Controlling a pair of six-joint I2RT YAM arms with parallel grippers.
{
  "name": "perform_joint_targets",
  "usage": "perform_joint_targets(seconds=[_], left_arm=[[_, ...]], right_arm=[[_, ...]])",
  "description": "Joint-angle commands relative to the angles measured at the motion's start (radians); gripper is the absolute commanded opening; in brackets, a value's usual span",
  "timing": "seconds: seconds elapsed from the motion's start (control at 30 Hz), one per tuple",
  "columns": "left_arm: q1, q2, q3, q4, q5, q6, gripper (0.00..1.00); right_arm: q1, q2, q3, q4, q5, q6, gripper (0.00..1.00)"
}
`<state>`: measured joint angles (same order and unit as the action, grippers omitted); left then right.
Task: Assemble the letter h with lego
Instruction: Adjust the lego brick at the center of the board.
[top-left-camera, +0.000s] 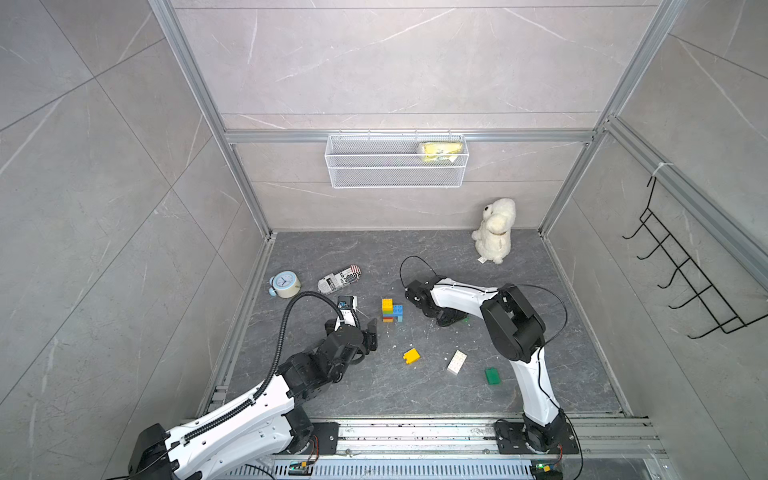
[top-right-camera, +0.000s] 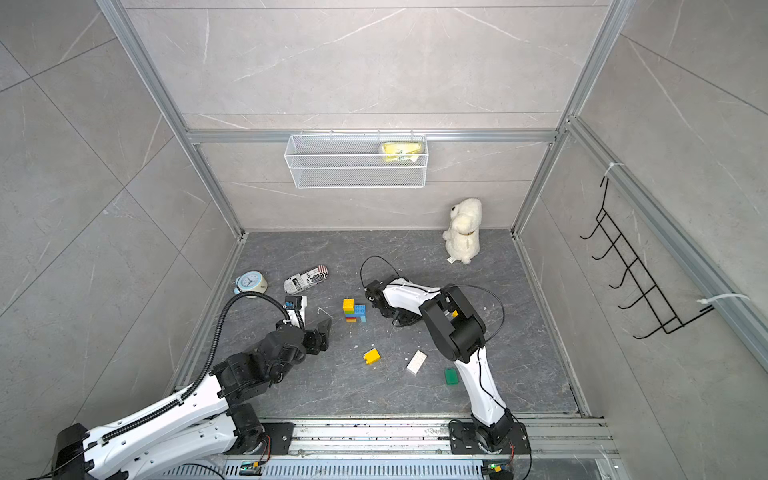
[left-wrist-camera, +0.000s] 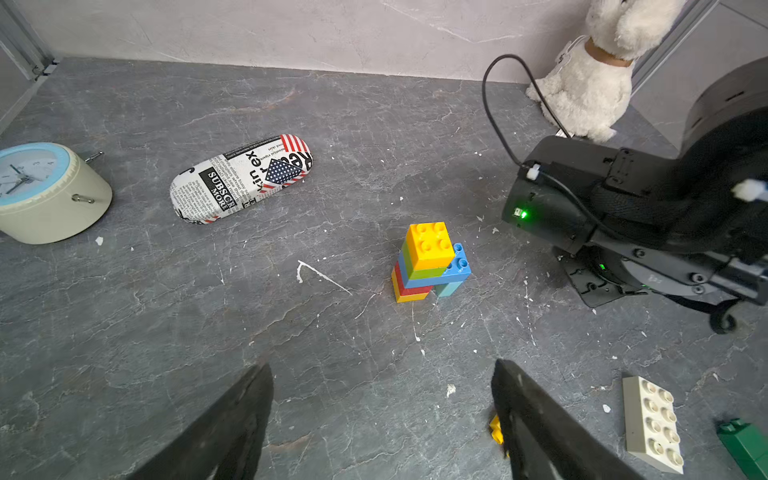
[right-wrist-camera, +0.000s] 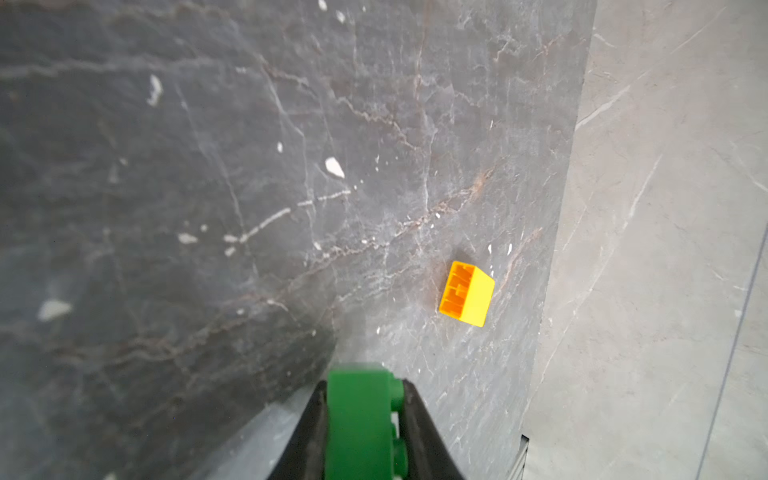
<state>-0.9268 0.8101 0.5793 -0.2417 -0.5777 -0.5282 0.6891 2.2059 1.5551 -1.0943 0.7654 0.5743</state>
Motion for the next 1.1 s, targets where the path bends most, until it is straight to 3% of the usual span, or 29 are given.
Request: perform_joint_targets(seconds=[0.0,0.1,0.33,0.57,0.7,0.87,1.07], left_arm=[[0.003,-0.007,0.007,-0.001,-0.024,-0.021,0.86],[0.003,-0.003,0.007,0.002,-0.013,-0.022,0.86],[0.004,-0.008,0.003,0.013,0.003,-0.021,0.86],[0.004,0.026,0.006,0.043,0.065,0.008,0.86],[0.004,0.081,0.022,0.056,0.101,0.025,0.86],[0.002,0.2,0.076,0.041,0.171,0.059,0.88],[-0.004,0.397,0.206,0.011,0.225,0.028,0.89]], right_arm=[[0.021,0.037,0.025,-0.067,0.022,0.036,0.33],[0.039,0.03,0.018,-0.054,0.013,0.046,0.44],[0.049,-0.022,-0.008,-0.02,-0.041,0.037,0.55],[0.026,-0.262,-0.13,0.094,-0.175,0.002,0.62],[-0.073,-0.486,-0.31,0.267,-0.357,-0.03,0.64],[-0.313,-0.714,-0.625,0.641,-0.874,-0.014,0.63],[-0.391,-0.842,-0.798,0.814,-0.897,0.03,0.63]])
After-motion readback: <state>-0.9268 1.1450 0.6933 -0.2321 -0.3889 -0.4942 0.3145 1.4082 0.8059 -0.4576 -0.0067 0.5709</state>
